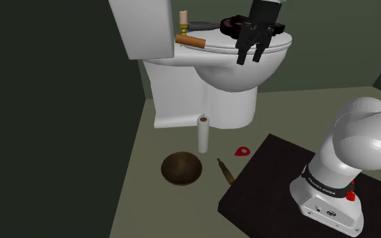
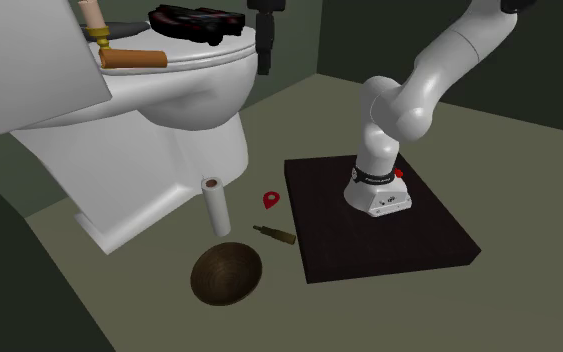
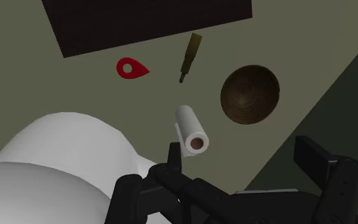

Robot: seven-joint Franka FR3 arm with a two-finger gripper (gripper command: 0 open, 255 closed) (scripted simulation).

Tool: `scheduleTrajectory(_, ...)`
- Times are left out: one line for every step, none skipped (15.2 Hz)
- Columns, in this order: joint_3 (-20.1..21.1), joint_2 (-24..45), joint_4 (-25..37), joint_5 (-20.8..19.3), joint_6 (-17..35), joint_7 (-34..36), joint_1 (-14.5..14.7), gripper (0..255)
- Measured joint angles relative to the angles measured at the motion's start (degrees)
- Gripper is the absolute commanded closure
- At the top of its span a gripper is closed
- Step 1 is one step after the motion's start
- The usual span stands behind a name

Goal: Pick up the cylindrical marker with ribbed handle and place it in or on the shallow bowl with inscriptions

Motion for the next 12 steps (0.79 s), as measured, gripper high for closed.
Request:
scheduleTrajectory(0.0,0.0,0.0,0.0,0.0,0.0,0.0,0)
scheduleTrajectory(0.2,-0.2,-1.1,0.1,0.8,0.3,-0.1,0)
scheduleTrajectory(0.6,-0.4,-2.6,0.2,1.9,0.8,-0.2,0)
scheduleTrajectory(0.9,-0.2,-3.8,0.3,3.2,1.3,-0.3,0)
scheduleTrajectory(1.2,-0.1,-5.6,0.3,4.9,1.7,-0.4,0)
scheduleTrajectory(1.6,0.3,-7.0,0.5,6.5,2.3,-0.5,0)
scheduleTrajectory(2.1,-0.1,-9.4,0.7,8.2,3.0,-0.6,0)
scheduleTrajectory(2.6,0.1,-10.8,0.9,9.8,3.7,-0.6,0)
scheduleTrajectory(3.0,0.4,-12.6,1.0,11.6,4.2,-0.7,0)
scheduleTrajectory(3.6,1.0,-14.4,1.3,13.8,4.9,-0.7,0)
scheduleTrajectory(4.2,1.7,-15.9,1.7,15.8,5.7,-0.7,0)
scheduleTrajectory(4.4,2.0,-17.3,1.7,17.3,6.0,-0.8,0)
